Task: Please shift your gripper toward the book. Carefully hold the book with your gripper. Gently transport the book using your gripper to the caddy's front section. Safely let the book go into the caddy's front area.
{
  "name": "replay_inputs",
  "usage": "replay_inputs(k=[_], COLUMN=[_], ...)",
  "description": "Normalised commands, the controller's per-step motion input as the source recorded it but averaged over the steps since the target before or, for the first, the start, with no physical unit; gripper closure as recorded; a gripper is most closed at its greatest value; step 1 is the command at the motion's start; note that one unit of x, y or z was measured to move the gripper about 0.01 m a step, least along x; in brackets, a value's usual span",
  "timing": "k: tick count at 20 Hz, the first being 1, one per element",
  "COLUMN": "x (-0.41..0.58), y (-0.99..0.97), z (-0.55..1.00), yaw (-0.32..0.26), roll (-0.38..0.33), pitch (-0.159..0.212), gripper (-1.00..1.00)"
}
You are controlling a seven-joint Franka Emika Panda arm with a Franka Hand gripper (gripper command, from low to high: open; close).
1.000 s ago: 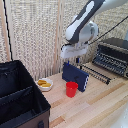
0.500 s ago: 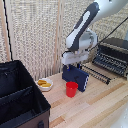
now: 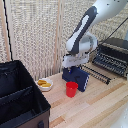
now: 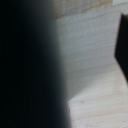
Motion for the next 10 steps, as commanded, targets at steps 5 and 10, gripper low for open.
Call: replay_inputs(k=[5, 10], x=[-0.053, -0.192], y=[0.1, 0.43], z=[-0.03, 0.12], yaw=[-0.036, -0.17], roll=[-0.022, -0.099], pitch=[0.012, -0.005], gripper=[1.0, 1.0])
